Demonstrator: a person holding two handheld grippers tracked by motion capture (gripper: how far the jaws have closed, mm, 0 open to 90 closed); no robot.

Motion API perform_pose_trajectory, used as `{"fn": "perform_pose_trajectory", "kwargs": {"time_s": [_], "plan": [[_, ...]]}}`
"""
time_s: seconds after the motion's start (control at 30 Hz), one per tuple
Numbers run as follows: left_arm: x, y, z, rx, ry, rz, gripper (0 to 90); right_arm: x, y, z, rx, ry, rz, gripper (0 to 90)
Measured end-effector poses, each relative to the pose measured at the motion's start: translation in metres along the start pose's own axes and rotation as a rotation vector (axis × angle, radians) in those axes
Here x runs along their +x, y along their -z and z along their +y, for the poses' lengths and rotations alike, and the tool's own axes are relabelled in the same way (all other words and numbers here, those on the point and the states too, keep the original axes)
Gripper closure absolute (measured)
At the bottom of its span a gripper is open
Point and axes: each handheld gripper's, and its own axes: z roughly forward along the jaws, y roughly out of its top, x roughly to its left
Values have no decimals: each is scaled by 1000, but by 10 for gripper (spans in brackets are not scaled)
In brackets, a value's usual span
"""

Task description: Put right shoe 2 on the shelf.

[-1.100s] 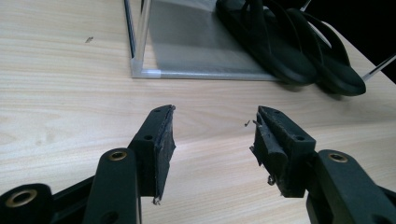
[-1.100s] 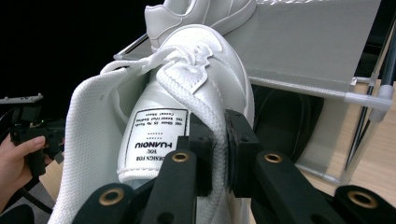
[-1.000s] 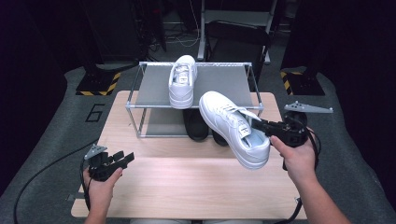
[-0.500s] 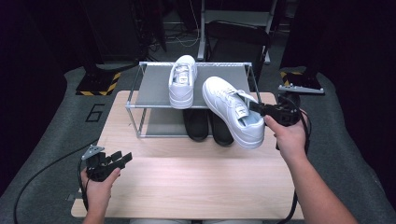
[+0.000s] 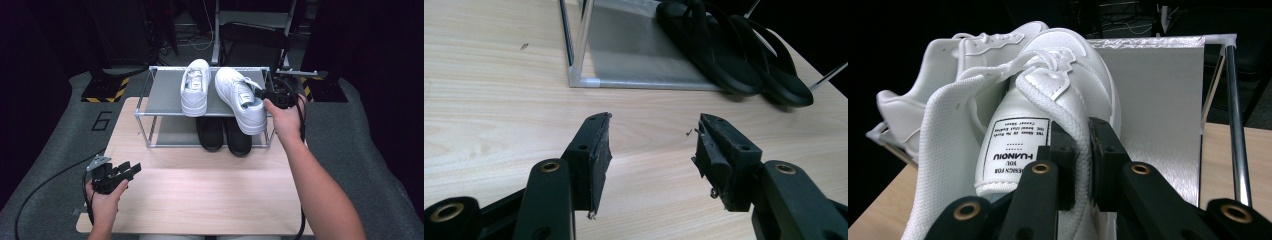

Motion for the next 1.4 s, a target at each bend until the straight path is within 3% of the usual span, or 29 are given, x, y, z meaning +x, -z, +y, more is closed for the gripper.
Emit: {"fn": "perform_pose_trajectory", "kwargs": {"time_s": [0.03, 0.33, 0.57, 0.63, 0.87, 0.97, 1.07, 1.23, 1.4], "plan": [[2, 1, 0, 11, -21, 0, 472, 0, -5, 2, -1, 1, -7, 824], [3, 0, 0, 13, -12, -3, 472, -5, -38, 21, -16, -50, -57, 823], [4, 1, 1, 16, -15, -7, 473, -12, -62, 22, -21, -91, -96, 822], [5, -1, 0, -4, -12, 3, 473, -14, -67, 22, -24, -100, -102, 822], [5, 0, -2, 12, -11, -5, 473, -15, -78, 21, -21, -129, -137, 810], [5, 0, -2, 10, -10, -5, 473, -18, -78, 19, -28, -149, -128, 793], [4, 1, -3, 13, -9, -6, 473, -20, -76, 17, -31, -122, -115, 733], [3, 0, -3, 10, -14, -6, 473, -13, -65, 17, -82, -101, -101, 619], [3, 1, -4, 16, -10, -5, 473, 0, -43, 18, -119, 9, -106, 591]]}}
